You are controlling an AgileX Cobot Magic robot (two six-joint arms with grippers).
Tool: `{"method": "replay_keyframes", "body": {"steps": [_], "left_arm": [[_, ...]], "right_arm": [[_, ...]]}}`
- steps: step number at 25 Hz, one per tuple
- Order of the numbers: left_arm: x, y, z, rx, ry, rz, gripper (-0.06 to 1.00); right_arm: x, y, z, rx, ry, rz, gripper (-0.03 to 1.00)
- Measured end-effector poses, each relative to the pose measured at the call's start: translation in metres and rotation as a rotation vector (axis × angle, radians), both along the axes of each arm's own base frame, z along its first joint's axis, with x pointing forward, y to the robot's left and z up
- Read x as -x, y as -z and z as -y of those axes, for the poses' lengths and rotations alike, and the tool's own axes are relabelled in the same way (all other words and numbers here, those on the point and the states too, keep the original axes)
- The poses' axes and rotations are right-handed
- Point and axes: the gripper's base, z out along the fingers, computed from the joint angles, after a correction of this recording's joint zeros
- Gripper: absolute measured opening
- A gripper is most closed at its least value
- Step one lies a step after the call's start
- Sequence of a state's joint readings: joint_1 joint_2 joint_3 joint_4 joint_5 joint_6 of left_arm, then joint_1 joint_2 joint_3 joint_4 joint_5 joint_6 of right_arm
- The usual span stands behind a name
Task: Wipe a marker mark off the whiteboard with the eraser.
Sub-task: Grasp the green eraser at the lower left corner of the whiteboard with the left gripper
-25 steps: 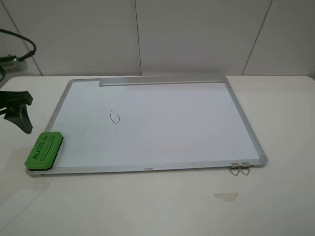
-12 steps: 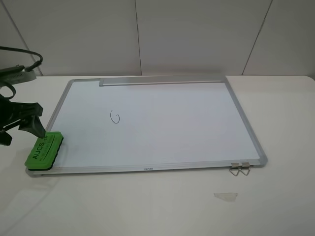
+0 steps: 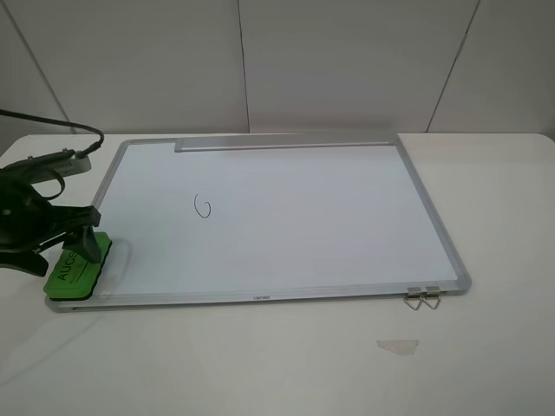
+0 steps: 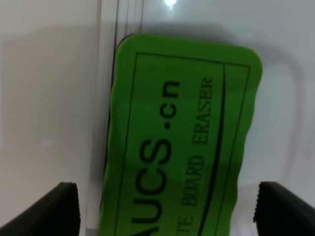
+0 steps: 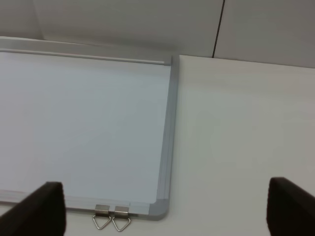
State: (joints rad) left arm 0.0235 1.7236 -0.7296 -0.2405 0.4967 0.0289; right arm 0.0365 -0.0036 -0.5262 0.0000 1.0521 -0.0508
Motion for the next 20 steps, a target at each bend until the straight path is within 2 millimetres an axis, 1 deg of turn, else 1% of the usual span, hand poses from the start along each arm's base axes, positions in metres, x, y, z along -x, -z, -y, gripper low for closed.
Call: {"method": "replay_keyframes", "body": {"steps": [3,6,20], "left_arm": [[-0.0022,0.0074,0.0005,0.007,-0.007,-0.005,0.73],[-0.0033,0.0104,0.0009,0.011,-0.006,-0.003,0.73],[-0.0043,0.0104,0.0025,0.031,-0.035,0.004,0.73]], "right_arm": [[0.0,0.0,0.0,0.0,0.0,0.0,0.82],[0.0,0.0,0.0,0.0,0.0,0.0,0.82],[0.0,0.0,0.0,0.0,0.0,0.0,0.82]]}}
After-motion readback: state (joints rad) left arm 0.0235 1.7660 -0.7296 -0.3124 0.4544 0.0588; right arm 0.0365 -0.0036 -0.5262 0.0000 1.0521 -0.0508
